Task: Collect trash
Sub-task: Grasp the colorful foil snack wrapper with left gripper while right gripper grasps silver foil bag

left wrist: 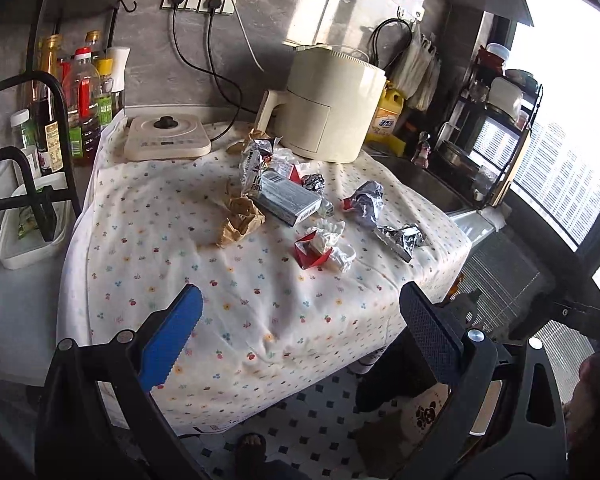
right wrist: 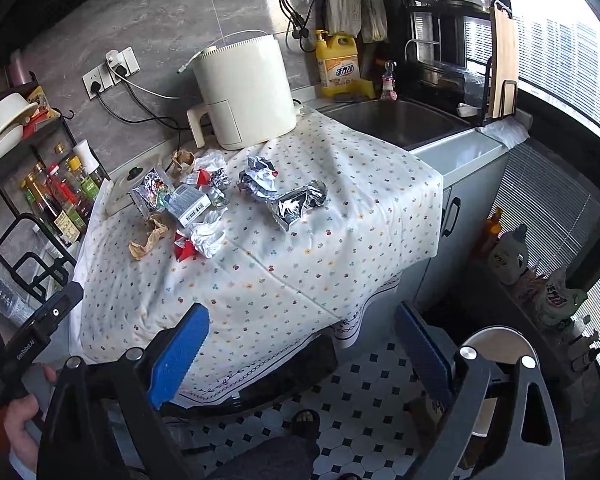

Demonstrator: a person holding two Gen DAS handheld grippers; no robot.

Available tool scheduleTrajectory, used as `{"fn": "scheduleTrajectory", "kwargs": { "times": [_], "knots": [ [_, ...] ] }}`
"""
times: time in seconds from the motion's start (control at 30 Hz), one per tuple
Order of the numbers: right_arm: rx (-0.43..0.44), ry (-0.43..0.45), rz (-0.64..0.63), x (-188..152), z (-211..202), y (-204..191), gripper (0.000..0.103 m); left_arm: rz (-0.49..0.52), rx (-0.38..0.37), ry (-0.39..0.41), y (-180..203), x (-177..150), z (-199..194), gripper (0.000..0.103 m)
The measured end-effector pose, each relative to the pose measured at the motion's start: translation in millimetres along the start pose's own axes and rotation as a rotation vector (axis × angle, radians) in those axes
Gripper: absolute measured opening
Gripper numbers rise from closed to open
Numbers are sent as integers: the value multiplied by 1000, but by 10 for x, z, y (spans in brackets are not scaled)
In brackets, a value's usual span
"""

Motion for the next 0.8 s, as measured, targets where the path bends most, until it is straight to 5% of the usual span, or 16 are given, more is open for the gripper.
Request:
{"fn": "scheduleTrajectory", "kwargs": {
  "times": [0.27, 0.63, 0.8],
  "knots": [
    [42, -33, 7, 336, 642, -145, 76, -3, 12, -45, -278, 273, 643, 76],
    [48, -108, 45, 732, 1395, -141, 68, -21, -3, -83, -516, 763, 1465, 72],
    [41, -185, 59, 710, 1725, -128, 67, 15, -3, -151, -476, 867, 1827, 41]
  ]
}}
Point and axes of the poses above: each gripper's, at about its wrist camera, not at the fingertips, and z roughly the way its jaws point, y to its right, x to its top, the point moved 10 cm from there along z, roughly the way its jaws point, and after that the axes turned 2 degrees about y, right-handed, at the moved point
